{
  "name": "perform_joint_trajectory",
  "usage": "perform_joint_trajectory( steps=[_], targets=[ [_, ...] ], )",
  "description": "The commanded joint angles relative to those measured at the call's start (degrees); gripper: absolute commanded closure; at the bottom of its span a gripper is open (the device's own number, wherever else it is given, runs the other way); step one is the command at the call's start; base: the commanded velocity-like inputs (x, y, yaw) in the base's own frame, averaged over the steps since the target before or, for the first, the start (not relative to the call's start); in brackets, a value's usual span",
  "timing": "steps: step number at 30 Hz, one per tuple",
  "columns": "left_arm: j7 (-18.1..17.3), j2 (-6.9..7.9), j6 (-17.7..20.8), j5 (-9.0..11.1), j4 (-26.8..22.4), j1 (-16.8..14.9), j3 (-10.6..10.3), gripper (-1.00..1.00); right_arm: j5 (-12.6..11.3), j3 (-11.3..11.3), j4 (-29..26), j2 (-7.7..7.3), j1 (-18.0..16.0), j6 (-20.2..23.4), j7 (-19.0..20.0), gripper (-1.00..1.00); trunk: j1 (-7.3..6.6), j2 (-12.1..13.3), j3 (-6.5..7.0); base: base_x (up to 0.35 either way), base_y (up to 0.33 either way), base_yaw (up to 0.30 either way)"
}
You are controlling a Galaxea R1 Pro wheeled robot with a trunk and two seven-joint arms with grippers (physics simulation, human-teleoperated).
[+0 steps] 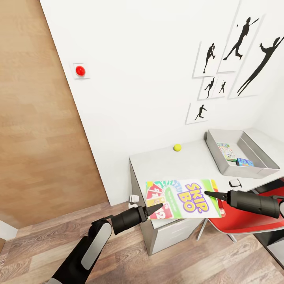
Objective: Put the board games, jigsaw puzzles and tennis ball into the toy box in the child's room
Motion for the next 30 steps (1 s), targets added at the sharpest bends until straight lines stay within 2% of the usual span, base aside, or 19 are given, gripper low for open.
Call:
perform_joint_trajectory(
  steps=[1, 7, 11, 15, 16, 19, 20, 24, 25, 30],
  targets=[
    [0.1, 0.01, 0.4, 0.3, 0.1, 0.0, 0.0, -1.00, -0.3, -0.1, -0.2, 0.00, 0.0, 0.4, 0.4, 1.00, 0.03, -0.1, -0.10, 0.000, 0.000, 0.000],
    [0.1, 0.27, 0.4, 0.3, 0.3, 0.0, 0.2, -1.00, -0.3, -0.3, -0.5, -0.14, 0.1, 0.4, 0.5, 1.00, 0.03, -0.1, -0.10, 0.000, 0.000, 0.000],
    [0.0, 0.60, 0.3, 0.4, 0.3, 0.0, 0.3, -1.00, -0.3, -1.4, -0.4, -0.32, 0.1, 0.4, 0.5, 1.00, 0.03, -0.1, -0.10, 0.000, 0.000, 0.000],
    [-0.4, 1.02, 0.1, 0.7, 0.1, 0.3, 1.2, -1.00, -0.2, -5.3, -0.2, -0.47, 0.3, 0.4, 0.5, 1.00, 0.03, -0.1, -0.10, 0.000, 0.000, 0.000],
    [-0.4, 1.02, 0.1, 0.7, 0.1, 0.3, 1.2, -1.00, -0.2, -5.3, -0.2, -0.47, 0.3, 0.4, 0.5, 1.00, 0.03, -0.1, -0.10, 0.000, 0.000, 0.000],
    [-0.9, 1.21, -0.1, 0.9, 0.0, 0.6, 2.7, -1.00, -0.2, -8.0, 0.2, -0.55, 0.4, 0.4, 0.5, 1.00, 0.03, -0.1, -0.10, 0.000, 0.000, 0.000],
    [-0.9, 1.21, -0.1, 0.9, 0.0, 0.6, 2.7, -1.00, -0.2, -8.0, 0.2, -0.55, 0.4, 0.4, 0.5, 1.00, 0.03, -0.1, -0.10, 0.000, 0.000, 0.000],
    [-2.1, 1.64, -0.1, 1.0, -0.2, 1.3, 4.8, -1.00, -0.2, -11.3, 1.3, -0.81, 0.4, 0.4, 0.5, 1.00, 0.03, -0.1, -0.10, 0.000, 0.000, 0.000],
    [-2.1, 1.64, -0.1, 1.0, -0.2, 1.3, 4.8, -1.00, -0.2, -11.3, 1.3, -0.81, 0.4, 0.4, 0.5, 1.00, 0.03, -0.1, -0.10, 0.000, 0.000, 0.000],
    [-3.0, 2.33, -0.3, 1.1, -0.3, 1.9, 7.1, -1.00, -0.2, -16.7, 2.6, -0.97, 0.7, 0.4, 0.5, 1.00, 0.03, -0.1, -0.10, 0.000, 0.000, 0.000]
  ],
)
